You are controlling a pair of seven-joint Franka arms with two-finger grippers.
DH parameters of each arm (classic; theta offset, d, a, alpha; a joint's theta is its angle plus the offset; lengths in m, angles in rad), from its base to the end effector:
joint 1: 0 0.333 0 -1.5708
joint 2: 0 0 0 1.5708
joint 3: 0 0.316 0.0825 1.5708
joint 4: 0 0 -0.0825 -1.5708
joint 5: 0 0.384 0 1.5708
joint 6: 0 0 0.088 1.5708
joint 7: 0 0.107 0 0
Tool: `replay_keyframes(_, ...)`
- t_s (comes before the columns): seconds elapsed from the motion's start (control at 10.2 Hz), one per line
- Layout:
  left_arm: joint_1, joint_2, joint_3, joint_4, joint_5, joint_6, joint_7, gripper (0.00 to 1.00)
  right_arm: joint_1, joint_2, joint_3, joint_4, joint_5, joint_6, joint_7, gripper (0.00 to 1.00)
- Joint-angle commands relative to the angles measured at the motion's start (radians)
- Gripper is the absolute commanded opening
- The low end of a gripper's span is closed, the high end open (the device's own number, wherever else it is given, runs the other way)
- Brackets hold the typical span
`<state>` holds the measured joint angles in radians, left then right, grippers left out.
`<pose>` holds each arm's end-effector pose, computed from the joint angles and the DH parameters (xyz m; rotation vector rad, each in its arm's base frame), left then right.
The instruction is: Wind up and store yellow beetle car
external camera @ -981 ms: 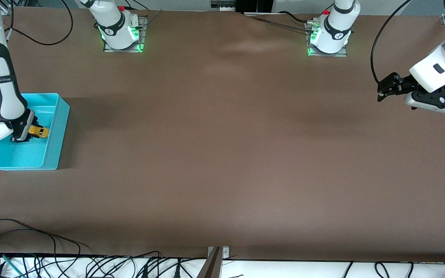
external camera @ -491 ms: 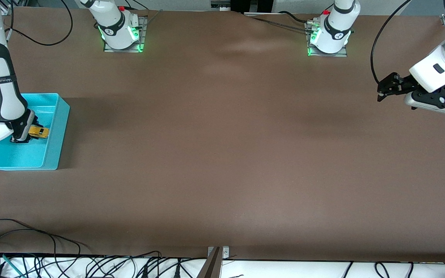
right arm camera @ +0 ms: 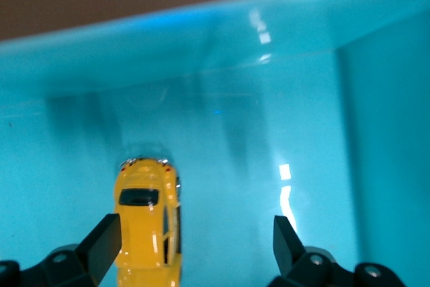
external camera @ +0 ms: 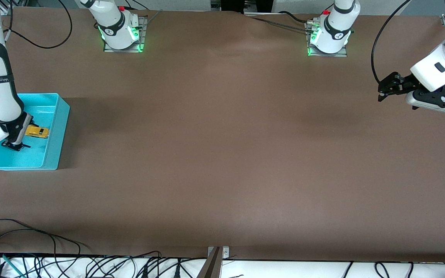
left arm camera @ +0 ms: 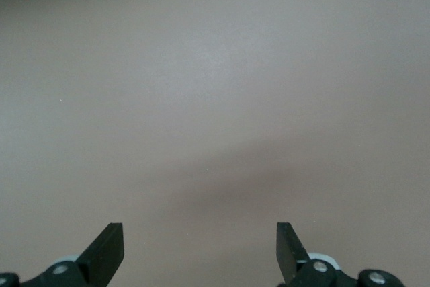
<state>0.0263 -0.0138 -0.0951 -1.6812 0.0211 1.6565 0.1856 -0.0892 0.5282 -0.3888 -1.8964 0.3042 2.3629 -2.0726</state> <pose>0.5540 -0.0364 0.5872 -3.0943 0.3987 0.0191 0.5670 -0.2754 0.2391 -2.3702 -2.0423 -0.0248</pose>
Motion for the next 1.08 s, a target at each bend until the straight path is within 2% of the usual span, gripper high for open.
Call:
replay_keyframes(0.0,0.001,0.011,-0.002,0.029,-0.021,-0.023,0.003,1.00,0.032,-0.115,-0.010,0.009,0.006,-0.107,0.070,1.00)
replay_keyframes(0.29,0.001,0.011,-0.003,0.029,-0.021,-0.023,0.005,1.00,0.038,-0.200,-0.007,0.132,-0.046,-0.304,0.248,1.00)
replay_keyframes(0.59,0.001,0.011,-0.003,0.029,-0.021,-0.023,0.005,1.00,0.109,-0.302,0.001,0.249,-0.183,-0.508,0.597,1.00)
replay_keyframes(0.98,0.003,0.011,-0.003,0.029,-0.021,-0.023,0.005,1.00,0.244,-0.428,0.019,0.292,-0.266,-0.664,1.152,1.00)
